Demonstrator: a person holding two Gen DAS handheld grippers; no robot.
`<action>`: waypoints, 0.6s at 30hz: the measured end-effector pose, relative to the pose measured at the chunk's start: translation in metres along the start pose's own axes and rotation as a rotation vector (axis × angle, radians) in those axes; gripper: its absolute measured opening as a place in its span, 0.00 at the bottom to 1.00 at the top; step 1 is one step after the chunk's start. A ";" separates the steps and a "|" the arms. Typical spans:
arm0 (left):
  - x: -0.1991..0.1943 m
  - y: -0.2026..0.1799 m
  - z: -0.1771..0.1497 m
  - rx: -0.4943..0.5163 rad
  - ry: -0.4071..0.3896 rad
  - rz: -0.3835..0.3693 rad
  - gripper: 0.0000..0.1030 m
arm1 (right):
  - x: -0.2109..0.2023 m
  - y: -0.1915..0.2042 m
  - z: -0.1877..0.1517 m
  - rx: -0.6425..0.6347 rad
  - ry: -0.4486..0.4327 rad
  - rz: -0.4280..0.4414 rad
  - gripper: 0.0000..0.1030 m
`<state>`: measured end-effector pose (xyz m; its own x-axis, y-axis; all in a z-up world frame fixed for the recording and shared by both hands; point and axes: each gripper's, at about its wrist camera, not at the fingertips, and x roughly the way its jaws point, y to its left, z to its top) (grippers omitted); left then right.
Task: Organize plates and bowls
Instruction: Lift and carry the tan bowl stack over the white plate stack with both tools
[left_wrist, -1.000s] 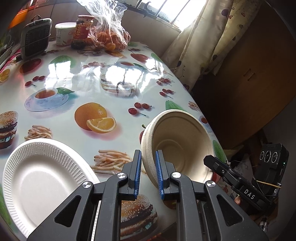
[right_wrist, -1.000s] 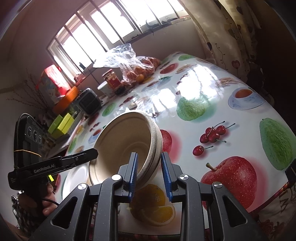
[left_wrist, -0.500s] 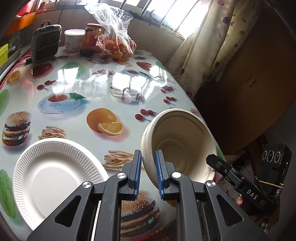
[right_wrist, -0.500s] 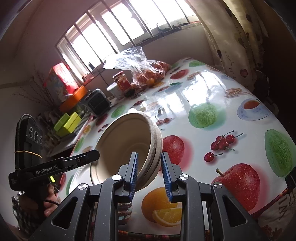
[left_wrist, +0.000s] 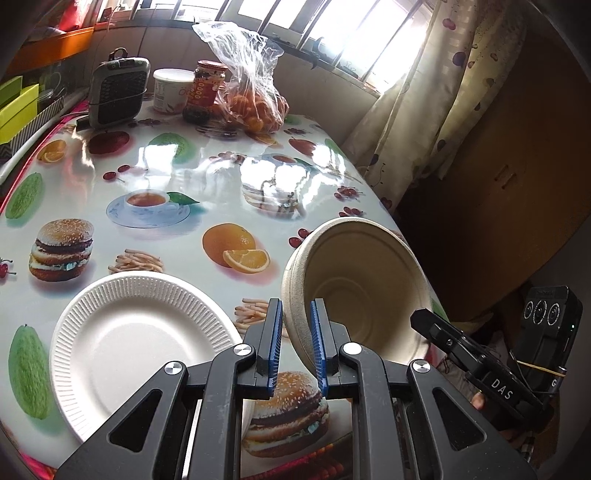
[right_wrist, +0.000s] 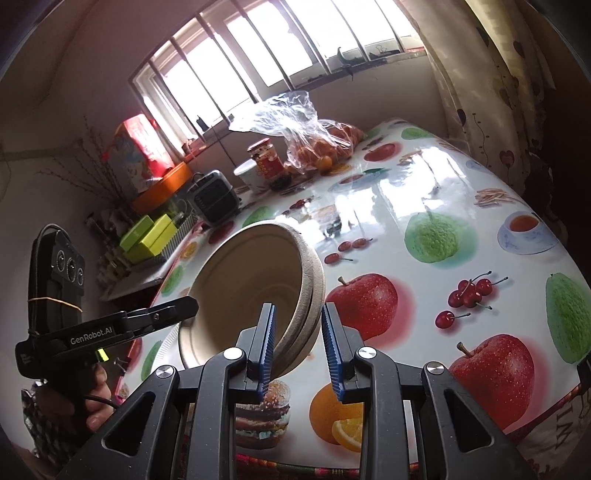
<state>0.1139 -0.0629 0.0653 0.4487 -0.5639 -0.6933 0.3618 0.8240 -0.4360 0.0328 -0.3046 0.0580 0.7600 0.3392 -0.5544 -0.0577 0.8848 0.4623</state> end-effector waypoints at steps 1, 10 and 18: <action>-0.002 0.002 0.000 -0.005 -0.004 0.003 0.16 | 0.001 0.002 0.000 -0.005 0.003 0.004 0.25; -0.022 0.017 -0.008 -0.039 -0.036 0.042 0.16 | 0.012 0.023 -0.002 -0.044 0.023 0.047 0.25; -0.036 0.036 -0.014 -0.075 -0.057 0.076 0.16 | 0.027 0.042 -0.007 -0.082 0.062 0.079 0.25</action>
<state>0.0990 -0.0119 0.0666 0.5193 -0.4999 -0.6932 0.2639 0.8652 -0.4263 0.0464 -0.2561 0.0577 0.7100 0.4254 -0.5612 -0.1706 0.8771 0.4490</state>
